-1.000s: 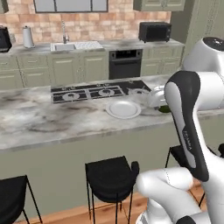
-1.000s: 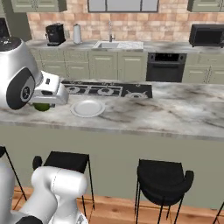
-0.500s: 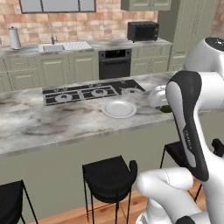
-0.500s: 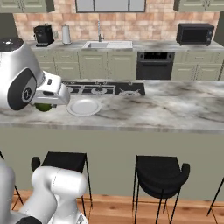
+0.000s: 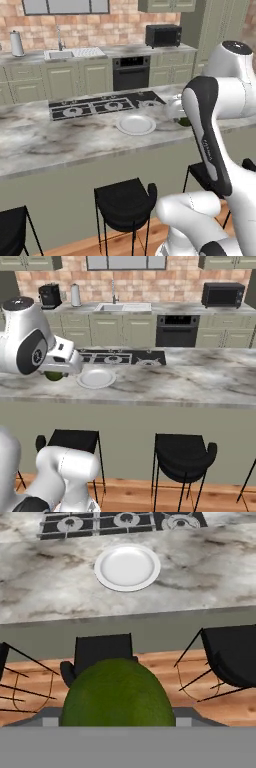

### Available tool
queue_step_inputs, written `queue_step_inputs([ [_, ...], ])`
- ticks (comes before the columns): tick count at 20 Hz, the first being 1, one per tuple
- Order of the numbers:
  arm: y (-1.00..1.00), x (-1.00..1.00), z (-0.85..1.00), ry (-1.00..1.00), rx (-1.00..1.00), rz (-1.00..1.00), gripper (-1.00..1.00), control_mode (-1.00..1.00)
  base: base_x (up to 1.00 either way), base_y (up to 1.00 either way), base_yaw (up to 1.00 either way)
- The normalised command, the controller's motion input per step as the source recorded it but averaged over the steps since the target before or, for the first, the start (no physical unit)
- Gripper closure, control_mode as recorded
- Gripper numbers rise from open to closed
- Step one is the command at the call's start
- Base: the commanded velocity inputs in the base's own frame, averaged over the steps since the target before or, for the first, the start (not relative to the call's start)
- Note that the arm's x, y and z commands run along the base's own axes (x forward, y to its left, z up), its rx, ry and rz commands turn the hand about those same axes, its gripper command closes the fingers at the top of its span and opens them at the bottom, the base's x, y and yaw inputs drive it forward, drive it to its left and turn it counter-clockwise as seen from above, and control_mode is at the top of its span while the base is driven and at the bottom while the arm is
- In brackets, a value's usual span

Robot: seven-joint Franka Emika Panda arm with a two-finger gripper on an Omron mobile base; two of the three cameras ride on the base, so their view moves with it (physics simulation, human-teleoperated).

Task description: Pick lime from the fridge and place it on the plate on the counter.

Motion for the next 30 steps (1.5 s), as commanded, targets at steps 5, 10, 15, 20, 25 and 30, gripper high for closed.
queue_step_inputs([
  [5, 0.11, 1.00, -0.05, 0.17, 0.00, -0.06, 1.00, -1.00, 0.00, 0.00, 0.00],
  [10, -0.06, 0.51, -0.51, -0.18, 0.01, 0.10, 1.00, -1.00, 0.00, 0.00, 0.00],
  [15, 0.27, 0.97, -0.45, -0.03, 0.00, -0.01, 1.00, -1.00, 0.00, 0.00, 0.00],
  [20, 0.26, 1.00, -0.09, 0.07, -0.06, -0.07, 1.00, -1.00, 0.00, 0.00, 0.00],
  [25, 0.01, 0.80, 0.00, 0.04, -0.03, -0.05, 1.00, -1.00, 0.00, 0.00, 0.00],
  [30, -0.07, 0.56, -0.16, 0.10, 0.01, -0.01, 1.00, -1.00, 0.00, 0.00, 0.00],
])
